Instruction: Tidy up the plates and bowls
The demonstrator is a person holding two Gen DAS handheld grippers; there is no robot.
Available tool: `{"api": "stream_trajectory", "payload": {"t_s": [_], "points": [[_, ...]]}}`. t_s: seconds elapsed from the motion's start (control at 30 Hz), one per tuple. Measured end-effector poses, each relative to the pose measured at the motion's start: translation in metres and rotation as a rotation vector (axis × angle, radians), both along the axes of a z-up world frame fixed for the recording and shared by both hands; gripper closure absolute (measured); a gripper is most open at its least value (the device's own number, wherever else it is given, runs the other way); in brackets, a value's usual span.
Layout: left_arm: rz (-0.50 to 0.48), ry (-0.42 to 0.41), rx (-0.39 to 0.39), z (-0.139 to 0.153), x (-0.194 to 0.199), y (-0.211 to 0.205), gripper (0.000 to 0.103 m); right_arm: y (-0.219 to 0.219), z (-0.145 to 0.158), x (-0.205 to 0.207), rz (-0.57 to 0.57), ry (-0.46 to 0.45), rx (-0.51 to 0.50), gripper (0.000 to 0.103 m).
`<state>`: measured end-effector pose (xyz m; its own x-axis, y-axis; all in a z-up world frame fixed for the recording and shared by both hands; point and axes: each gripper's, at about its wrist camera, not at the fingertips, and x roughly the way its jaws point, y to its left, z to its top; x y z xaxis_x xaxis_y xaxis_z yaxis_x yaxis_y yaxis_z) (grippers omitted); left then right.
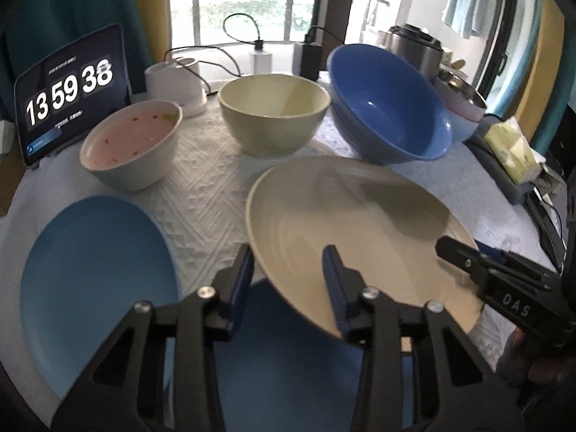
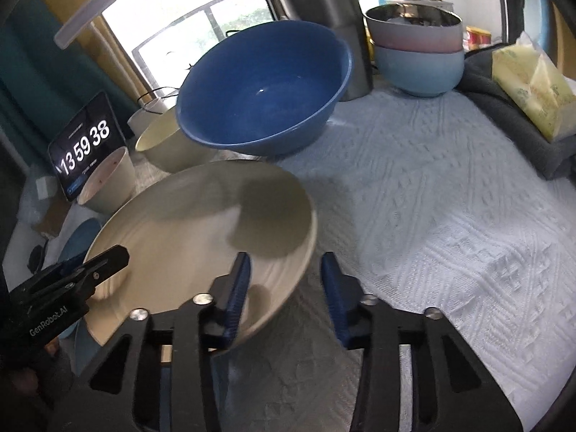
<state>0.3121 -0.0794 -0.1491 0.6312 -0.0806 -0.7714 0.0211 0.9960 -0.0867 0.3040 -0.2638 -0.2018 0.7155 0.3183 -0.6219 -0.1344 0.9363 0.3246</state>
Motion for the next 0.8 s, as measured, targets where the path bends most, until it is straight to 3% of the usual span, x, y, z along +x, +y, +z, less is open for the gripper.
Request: {"api": "stream_trajectory", "payload": {"t_s": [0.8], "points": [[-0.003, -0.043, -0.025, 0.016, -0.051, 0.008, 0.065, 0.006, 0.017, -0.049, -0.021, -0.055, -0.031, 0.069]]}}
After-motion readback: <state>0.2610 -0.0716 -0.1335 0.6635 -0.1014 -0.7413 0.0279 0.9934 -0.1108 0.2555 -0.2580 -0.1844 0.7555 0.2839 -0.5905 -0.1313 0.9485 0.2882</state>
